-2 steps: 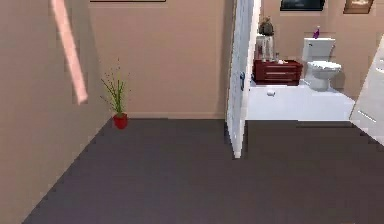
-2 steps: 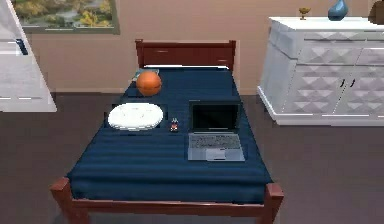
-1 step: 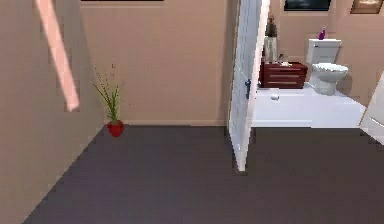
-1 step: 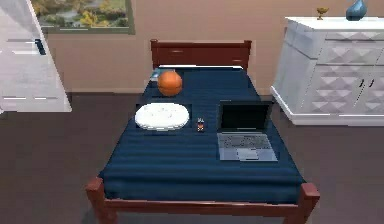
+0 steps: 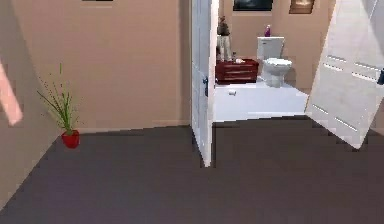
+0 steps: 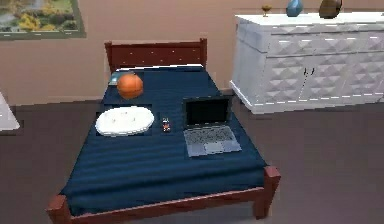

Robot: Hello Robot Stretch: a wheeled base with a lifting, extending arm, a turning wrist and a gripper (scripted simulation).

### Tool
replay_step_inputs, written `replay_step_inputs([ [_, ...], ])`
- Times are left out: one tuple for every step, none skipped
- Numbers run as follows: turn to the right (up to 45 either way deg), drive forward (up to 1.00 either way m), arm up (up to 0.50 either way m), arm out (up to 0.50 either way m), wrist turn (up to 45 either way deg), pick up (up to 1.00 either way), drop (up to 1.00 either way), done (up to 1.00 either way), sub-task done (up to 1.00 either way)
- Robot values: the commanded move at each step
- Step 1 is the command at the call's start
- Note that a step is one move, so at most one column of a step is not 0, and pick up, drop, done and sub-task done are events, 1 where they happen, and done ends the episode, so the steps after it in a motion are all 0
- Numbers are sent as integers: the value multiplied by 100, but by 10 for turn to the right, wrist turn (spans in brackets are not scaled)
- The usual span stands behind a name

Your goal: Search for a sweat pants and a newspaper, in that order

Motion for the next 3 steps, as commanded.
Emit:
replay_step_inputs([
  [0,75,0,0,0,0,0,0,0],
  [390,0,0,0,0,0,0,0,0],
  [0,100,0,0,0,0,0,0,0],
])
